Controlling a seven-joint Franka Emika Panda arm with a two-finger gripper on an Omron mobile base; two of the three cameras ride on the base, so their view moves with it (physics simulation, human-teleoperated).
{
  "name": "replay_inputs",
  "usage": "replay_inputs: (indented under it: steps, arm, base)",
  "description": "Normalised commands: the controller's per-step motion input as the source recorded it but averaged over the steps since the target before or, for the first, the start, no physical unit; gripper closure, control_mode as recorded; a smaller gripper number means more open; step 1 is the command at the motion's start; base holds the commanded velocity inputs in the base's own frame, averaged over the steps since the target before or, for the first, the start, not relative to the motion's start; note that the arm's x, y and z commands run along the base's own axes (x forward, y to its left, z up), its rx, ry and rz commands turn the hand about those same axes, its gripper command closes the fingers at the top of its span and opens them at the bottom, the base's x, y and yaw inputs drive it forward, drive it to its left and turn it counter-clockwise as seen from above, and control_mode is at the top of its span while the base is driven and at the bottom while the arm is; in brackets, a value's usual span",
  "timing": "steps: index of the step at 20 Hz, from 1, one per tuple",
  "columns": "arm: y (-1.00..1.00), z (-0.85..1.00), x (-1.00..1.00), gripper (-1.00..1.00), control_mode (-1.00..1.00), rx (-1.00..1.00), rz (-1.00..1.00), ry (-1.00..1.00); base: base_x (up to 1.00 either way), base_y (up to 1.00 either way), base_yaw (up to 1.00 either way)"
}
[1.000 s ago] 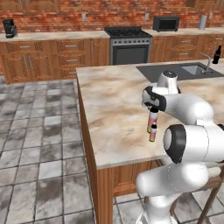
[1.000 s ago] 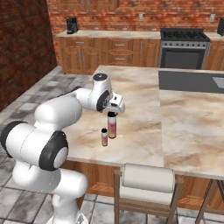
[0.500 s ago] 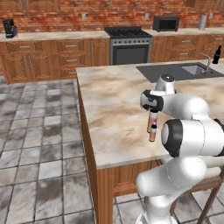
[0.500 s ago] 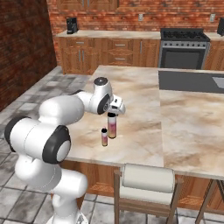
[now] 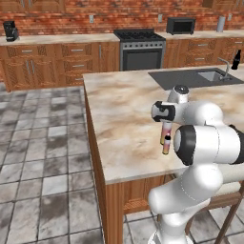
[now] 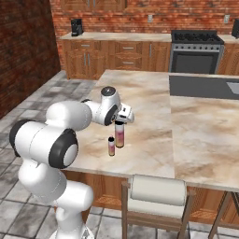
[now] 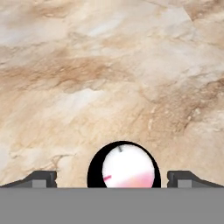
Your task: Place the large bottle from the dining counter next to the other large bottle outside the sink, and place the small bottle from the dining counter next to the other small bottle inside the sink.
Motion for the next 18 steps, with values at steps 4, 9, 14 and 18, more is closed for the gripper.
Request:
replay_inputs:
  steps: [4,9,14,18]
  arm:
    - [-0.08,-0.18,0.08,-1.00,-1.00,0.00,0.01,-0.05]
    - [-0.09,-0.24,0.04,-1.00,-1.00,0.00,0.01,-0.04]
    - [0.00,-0.41,-0.24,1.00,-1.00,0.00,0.00,0.01]
    - [0.00,-0.58,-0.43,1.00,-1.00,0.00,0.00,0.04]
  base:
    - [0.00,0.00,0.00]
    - [0.00,0.00,0.00]
    - [0.00,0.00,0.00]
    - [0.00,0.00,0.00]
